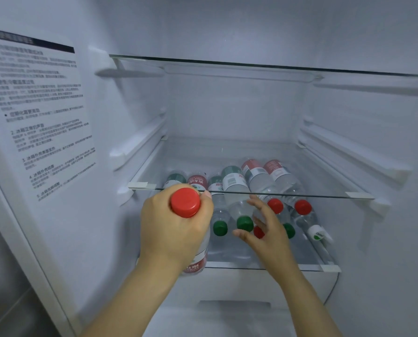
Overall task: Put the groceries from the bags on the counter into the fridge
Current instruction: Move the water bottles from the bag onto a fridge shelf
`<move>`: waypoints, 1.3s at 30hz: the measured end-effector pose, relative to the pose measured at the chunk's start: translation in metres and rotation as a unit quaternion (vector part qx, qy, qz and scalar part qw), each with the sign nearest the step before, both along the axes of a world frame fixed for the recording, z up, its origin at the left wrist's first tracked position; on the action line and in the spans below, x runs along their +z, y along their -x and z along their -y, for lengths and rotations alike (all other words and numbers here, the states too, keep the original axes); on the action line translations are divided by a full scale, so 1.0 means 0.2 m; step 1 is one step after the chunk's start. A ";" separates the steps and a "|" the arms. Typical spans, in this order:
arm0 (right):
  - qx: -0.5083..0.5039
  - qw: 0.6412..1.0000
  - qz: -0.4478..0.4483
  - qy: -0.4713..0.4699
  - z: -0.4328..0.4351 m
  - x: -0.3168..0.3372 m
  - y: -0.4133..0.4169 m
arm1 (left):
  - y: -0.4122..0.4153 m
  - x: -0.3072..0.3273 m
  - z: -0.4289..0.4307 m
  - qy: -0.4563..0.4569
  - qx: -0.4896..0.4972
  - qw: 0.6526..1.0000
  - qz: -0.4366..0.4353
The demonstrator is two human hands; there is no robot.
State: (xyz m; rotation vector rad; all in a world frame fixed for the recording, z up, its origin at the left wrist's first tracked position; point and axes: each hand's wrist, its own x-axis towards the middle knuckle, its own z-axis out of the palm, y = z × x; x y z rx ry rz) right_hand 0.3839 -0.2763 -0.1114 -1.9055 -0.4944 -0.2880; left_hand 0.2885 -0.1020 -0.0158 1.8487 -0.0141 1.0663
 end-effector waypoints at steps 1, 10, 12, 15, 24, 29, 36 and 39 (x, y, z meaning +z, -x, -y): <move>-0.016 1.000 0.019 -0.012 -0.01 -0.01 -0.01 | 0.00 0.00 0.00 0.000 0.000 1.000 -0.001; -0.128 0.990 0.028 -0.056 -0.08 -0.02 -0.09 | 0.00 0.01 0.00 0.004 -0.002 1.000 -0.007; -0.139 0.989 0.015 -0.050 -0.08 -0.01 -0.10 | 0.00 0.01 0.00 0.005 0.002 1.000 -0.004; -0.153 0.986 0.008 -0.067 -0.10 -0.01 -0.09 | 0.00 0.00 0.00 0.004 0.002 1.000 -0.005; -0.153 0.987 0.055 0.000 -0.07 -0.26 0.20 | 0.03 0.02 -0.01 0.023 -0.024 0.996 -0.077; -0.106 0.993 0.012 0.048 -0.01 -0.26 0.21 | 0.12 0.08 -0.08 -0.076 -0.020 0.974 -0.212; -0.091 0.995 0.002 0.046 0.00 -0.24 0.22 | 0.22 0.13 -0.09 -0.114 -0.014 0.955 -0.272; -0.086 0.995 0.006 0.056 0.00 -0.24 0.23 | 0.24 0.12 -0.12 -0.103 -0.045 0.962 -0.247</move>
